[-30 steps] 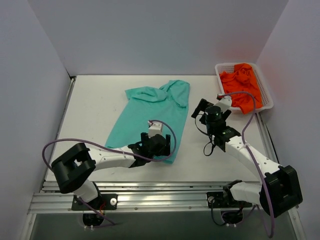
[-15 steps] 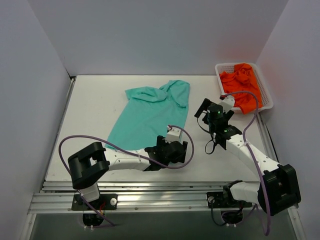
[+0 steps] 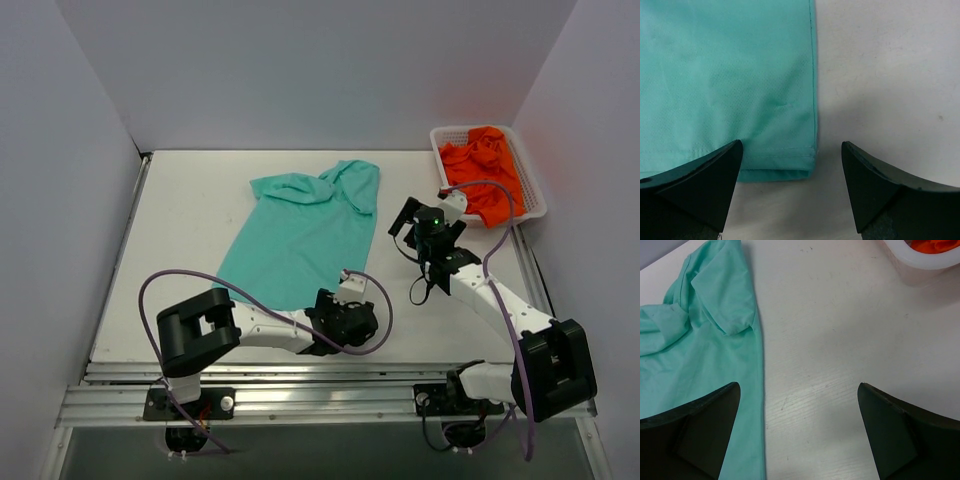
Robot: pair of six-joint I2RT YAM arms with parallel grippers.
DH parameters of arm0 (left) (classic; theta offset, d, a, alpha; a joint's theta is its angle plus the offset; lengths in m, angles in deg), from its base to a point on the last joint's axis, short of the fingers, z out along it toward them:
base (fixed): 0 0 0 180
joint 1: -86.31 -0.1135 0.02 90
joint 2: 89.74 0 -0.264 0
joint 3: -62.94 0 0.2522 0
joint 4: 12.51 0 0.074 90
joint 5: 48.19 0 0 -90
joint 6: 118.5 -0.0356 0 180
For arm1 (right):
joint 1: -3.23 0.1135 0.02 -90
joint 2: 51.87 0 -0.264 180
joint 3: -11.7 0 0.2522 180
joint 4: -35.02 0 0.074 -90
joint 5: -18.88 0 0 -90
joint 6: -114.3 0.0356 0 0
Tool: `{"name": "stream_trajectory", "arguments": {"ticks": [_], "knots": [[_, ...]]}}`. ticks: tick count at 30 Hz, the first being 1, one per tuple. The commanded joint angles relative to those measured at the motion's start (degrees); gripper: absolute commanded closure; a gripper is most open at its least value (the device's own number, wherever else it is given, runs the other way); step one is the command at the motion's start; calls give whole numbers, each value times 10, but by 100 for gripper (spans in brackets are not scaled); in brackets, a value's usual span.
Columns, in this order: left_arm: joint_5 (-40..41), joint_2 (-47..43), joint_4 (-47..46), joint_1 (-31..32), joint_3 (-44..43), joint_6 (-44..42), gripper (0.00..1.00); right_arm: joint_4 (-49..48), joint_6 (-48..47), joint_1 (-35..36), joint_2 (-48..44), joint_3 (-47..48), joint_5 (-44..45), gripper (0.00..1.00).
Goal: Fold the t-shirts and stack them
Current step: Move the tshirt to the center of the board
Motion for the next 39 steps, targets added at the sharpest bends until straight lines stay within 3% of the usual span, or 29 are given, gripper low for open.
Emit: {"name": "stream_trajectory", "arguments": {"ticks": [1, 5, 8, 11, 12, 13, 14, 17, 21, 26, 29, 32, 34, 36, 39], "knots": [[6, 21, 17, 9, -16, 22, 12, 4, 9, -5, 3, 25, 3, 0], [16, 42, 42, 9, -30, 28, 23, 4, 9, -7, 4, 25, 4, 0], [30, 44, 53, 10, -29, 35, 38, 4, 9, -7, 7, 25, 5, 0], [46, 47, 66, 11, -22, 51, 68, 2, 8, -7, 6, 22, 6, 1], [51, 46, 70, 11, -21, 55, 87, 0, 9, -7, 6, 22, 6, 1], [57, 46, 74, 11, -18, 66, 96, 0, 8, -7, 7, 21, 6, 1], [68, 46, 79, 11, -16, 72, 98, -2, 8, -8, 7, 20, 7, 1], [86, 33, 100, 10, -1, 98, 98, -8, 8, -9, 11, 17, 7, 3], [102, -15, 115, 10, 87, 159, 98, -24, 6, -5, 16, 16, -16, 11], [108, -107, 137, 17, 193, 289, 98, 19, 21, 40, 68, 74, -2, 7], [130, -157, 194, 27, 233, 372, 98, 50, 12, 60, 119, 118, -19, 7], [156, -207, 319, 34, 248, 479, 98, 57, 12, 75, 149, 132, -26, 7], [167, -232, 348, 41, 257, 525, 98, 59, 10, 81, 159, 142, -32, 7], [171, -262, 323, 43, 276, 516, 97, 67, 7, 96, 174, 160, -32, 6], [182, -277, 318, 44, 279, 518, 64, 78, 12, 115, 202, 192, -24, 6]]}}
